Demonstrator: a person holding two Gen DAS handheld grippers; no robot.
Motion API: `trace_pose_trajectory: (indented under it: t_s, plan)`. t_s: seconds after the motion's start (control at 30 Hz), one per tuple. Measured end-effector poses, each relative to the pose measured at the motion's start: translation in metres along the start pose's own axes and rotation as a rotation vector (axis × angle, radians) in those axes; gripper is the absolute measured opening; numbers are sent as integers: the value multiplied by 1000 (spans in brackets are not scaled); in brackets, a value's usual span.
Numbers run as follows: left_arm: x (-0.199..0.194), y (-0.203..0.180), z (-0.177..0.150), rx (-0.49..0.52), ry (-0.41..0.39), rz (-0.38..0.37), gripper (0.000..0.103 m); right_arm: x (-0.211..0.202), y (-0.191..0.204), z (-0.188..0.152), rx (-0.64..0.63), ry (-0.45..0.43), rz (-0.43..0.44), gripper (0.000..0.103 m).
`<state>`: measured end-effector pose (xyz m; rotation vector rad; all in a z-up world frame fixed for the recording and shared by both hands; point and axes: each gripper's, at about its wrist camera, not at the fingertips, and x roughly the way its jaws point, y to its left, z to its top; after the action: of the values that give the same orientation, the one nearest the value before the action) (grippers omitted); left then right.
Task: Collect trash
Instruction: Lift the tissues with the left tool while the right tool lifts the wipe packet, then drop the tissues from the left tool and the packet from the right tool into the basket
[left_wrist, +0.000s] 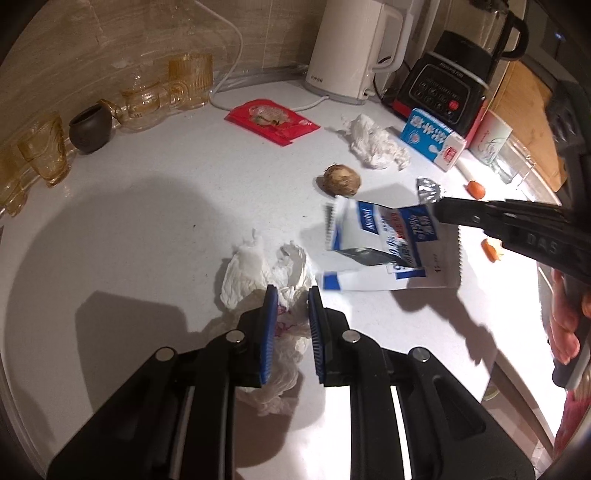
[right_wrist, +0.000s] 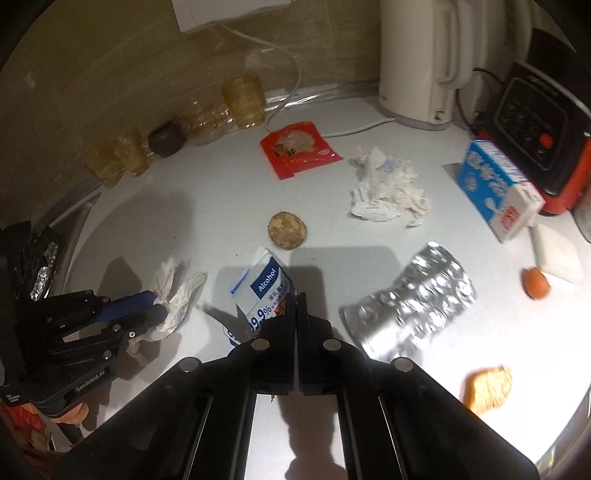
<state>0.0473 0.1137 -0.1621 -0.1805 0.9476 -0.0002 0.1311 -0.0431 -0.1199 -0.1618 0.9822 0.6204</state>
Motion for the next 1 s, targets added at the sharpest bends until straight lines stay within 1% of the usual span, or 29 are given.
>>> trace_pose_trajectory:
  t_s: [0.13,0.27,0.37,0.5,0.63,0.77,0.87,1.0]
  plan:
    - [-25,-8,-10,7,-17,-34,16,-46,3,-30,51,-47,-34,2]
    - [-58,-25,-29,47,-26,-75,16,-99,8,-77,97,-91,-76,2]
    - [-82,-51,-55,104,-16,-112,16,-136,10,-119,141,-109,-102,2]
    - [-103,-93,-99,171,44,-191,16,-172,11,-178,192,-107,-174,2]
    - [-110,-139,-147,251,108,-255,16,-195,6,-237,268,-85,-208,2]
    - [-105,-172,-185,311,156,-263,16,-203,3,-282,330,-66,-226,2]
    - [-103,-186,-203,339,175,-255,16,-208,4,-303,352,-57,-231,2]
    - [-105,-192,-218,347,183,-247,16,-215,5,-321,367,-54,-234,2]
